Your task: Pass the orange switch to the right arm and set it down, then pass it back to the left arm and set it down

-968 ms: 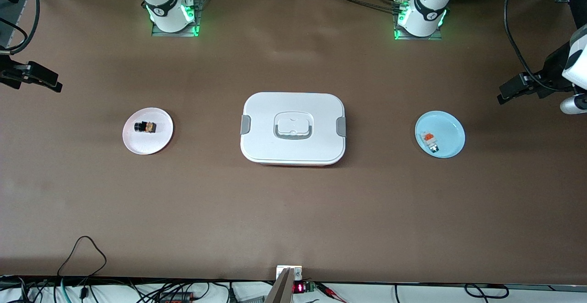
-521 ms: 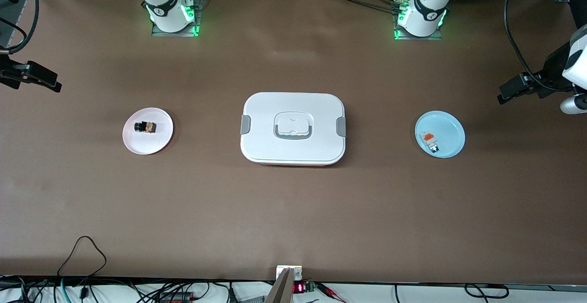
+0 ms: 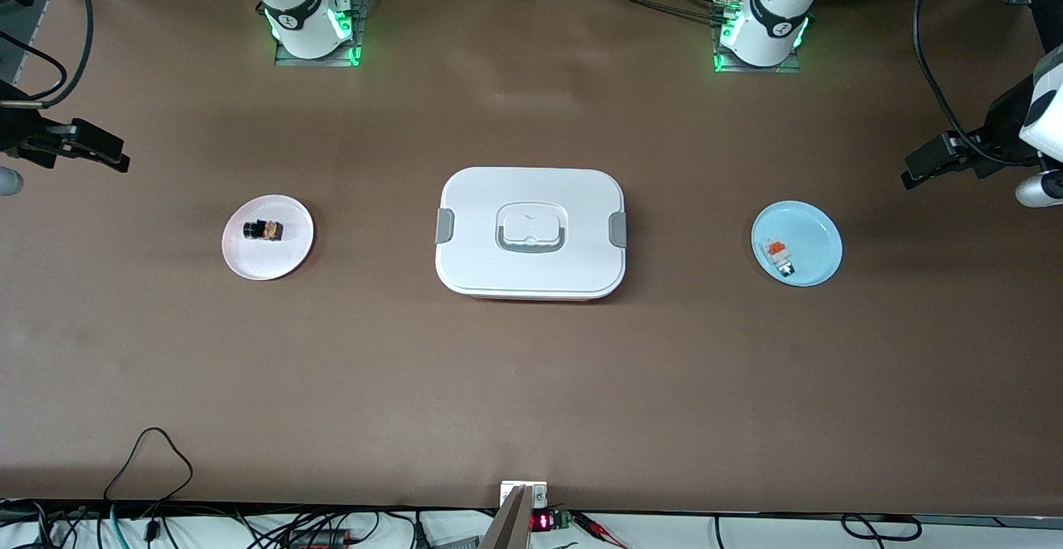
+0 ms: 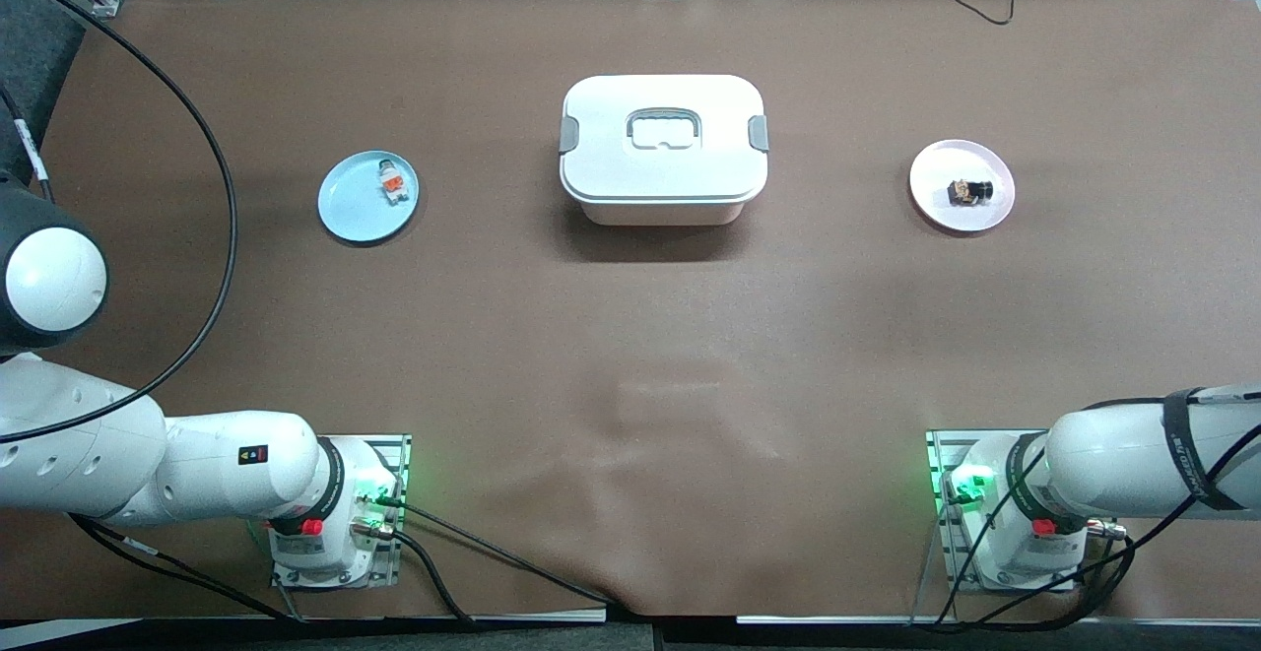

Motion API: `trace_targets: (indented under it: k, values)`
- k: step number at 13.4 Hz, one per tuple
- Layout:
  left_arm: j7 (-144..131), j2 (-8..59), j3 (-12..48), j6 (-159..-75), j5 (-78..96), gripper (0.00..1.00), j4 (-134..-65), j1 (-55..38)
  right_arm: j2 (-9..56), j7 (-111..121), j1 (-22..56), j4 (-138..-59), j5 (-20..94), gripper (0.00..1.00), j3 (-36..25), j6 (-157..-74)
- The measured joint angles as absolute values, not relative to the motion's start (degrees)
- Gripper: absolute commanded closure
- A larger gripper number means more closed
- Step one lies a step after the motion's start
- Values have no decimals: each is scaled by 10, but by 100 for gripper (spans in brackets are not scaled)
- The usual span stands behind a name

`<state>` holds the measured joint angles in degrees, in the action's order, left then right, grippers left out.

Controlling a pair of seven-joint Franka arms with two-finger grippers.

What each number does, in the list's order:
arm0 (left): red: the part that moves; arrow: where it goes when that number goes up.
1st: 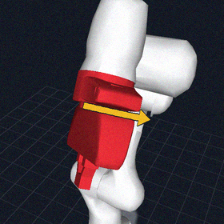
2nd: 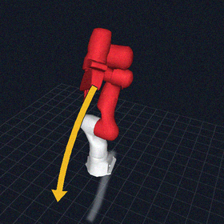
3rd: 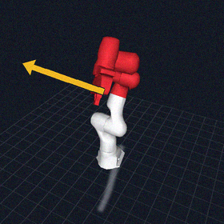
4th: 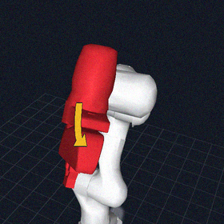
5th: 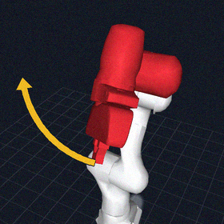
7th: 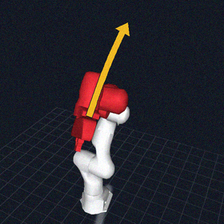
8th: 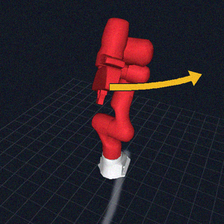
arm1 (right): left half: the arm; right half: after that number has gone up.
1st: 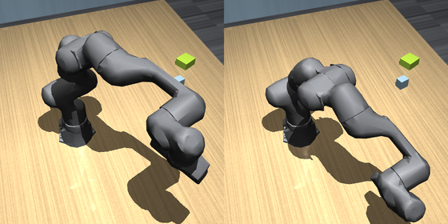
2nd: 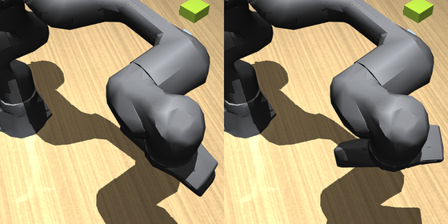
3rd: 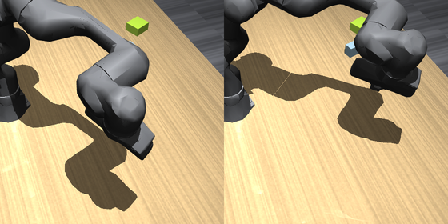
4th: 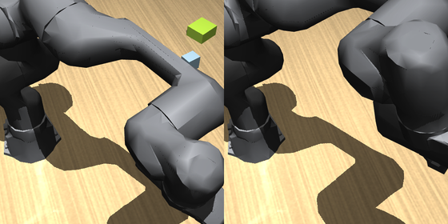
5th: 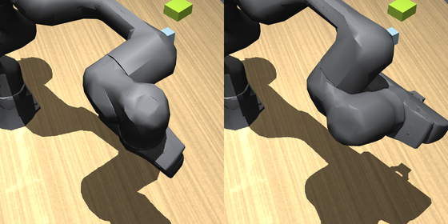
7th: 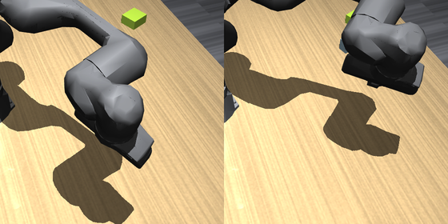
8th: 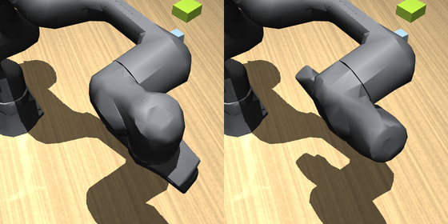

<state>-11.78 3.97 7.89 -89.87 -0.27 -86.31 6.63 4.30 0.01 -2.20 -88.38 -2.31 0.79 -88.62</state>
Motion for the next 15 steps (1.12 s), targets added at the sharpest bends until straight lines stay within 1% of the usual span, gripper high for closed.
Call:
trace_targets:
  k: [6, 10, 12, 15]
  values:
    - [-118, 40, 77, -899, -3, 1, -863, 76, 80, 0, -12, -885, -23, 0, 9, -915]
    - [-118, 40, 77, -899, -3, 1, -863, 76, 132, 0, 14, -896, -25, 0, 10, -940]
    - [-118, 40, 77, -899, -3, 1, -863, 76, 163, -1, 16, -930, -25, 0, 9, -983]
    - [-118, 40, 77, -899, -3, 1, -863, 76, 178, -1, 11, -1018, -25, 0, 4, -1069]
